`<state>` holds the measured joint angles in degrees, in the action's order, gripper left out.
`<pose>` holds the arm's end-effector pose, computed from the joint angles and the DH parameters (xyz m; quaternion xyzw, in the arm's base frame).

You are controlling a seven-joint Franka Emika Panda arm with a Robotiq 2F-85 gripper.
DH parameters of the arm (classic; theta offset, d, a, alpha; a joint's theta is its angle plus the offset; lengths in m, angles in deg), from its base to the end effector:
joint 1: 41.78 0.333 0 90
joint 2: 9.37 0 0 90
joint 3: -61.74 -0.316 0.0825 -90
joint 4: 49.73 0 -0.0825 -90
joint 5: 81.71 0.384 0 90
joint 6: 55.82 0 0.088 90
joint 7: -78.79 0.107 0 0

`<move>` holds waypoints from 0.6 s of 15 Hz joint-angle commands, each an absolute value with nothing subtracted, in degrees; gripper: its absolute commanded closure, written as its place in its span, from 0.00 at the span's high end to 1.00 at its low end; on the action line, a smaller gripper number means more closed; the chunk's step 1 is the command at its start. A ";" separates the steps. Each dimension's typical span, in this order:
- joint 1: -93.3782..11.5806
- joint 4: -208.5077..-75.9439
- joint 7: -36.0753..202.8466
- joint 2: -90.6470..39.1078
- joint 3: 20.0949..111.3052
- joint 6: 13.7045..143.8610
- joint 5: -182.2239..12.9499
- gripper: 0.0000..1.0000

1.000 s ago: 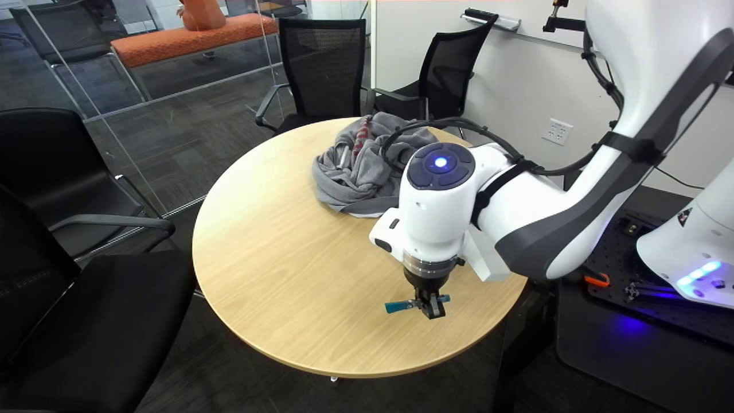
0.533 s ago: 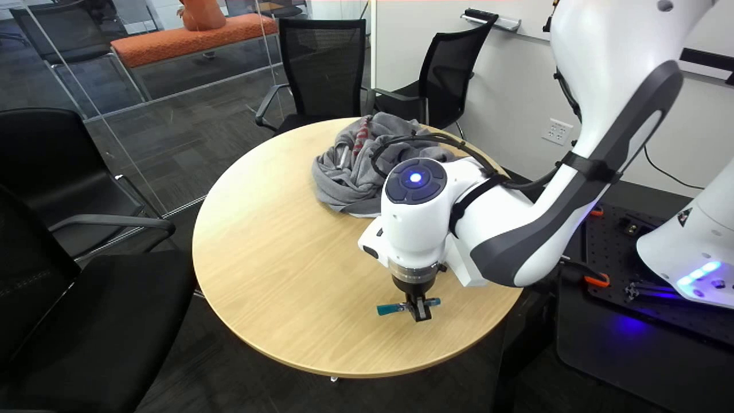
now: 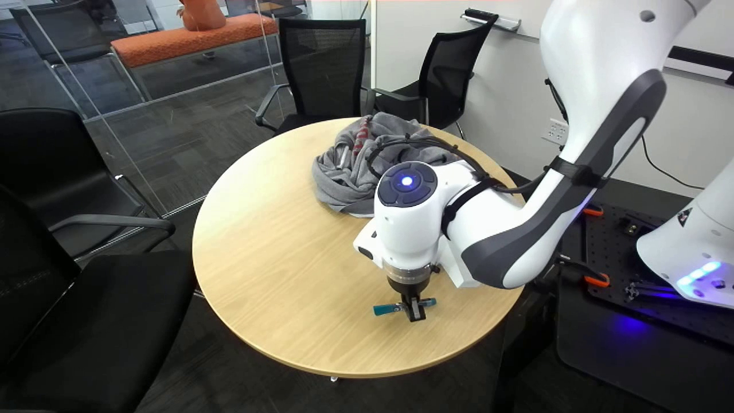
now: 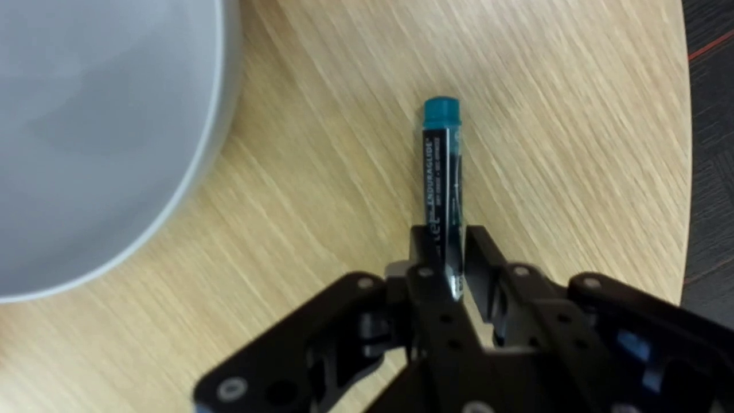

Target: Remove the green marker from the grey bowl

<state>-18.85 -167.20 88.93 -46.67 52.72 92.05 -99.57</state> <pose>0.4800 0.3095 0.1100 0.9497 0.3080 -0.0373 0.0434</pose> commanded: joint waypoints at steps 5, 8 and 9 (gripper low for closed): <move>-18.32 -164.91 86.69 -47.32 53.21 89.25 -98.53 0.82; -18.29 -164.79 86.72 -47.37 53.20 89.26 -98.54 1.00; -18.30 -164.71 86.67 -47.46 53.17 89.25 -98.51 1.00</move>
<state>-18.84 -166.37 88.92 -46.96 52.72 91.44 -99.53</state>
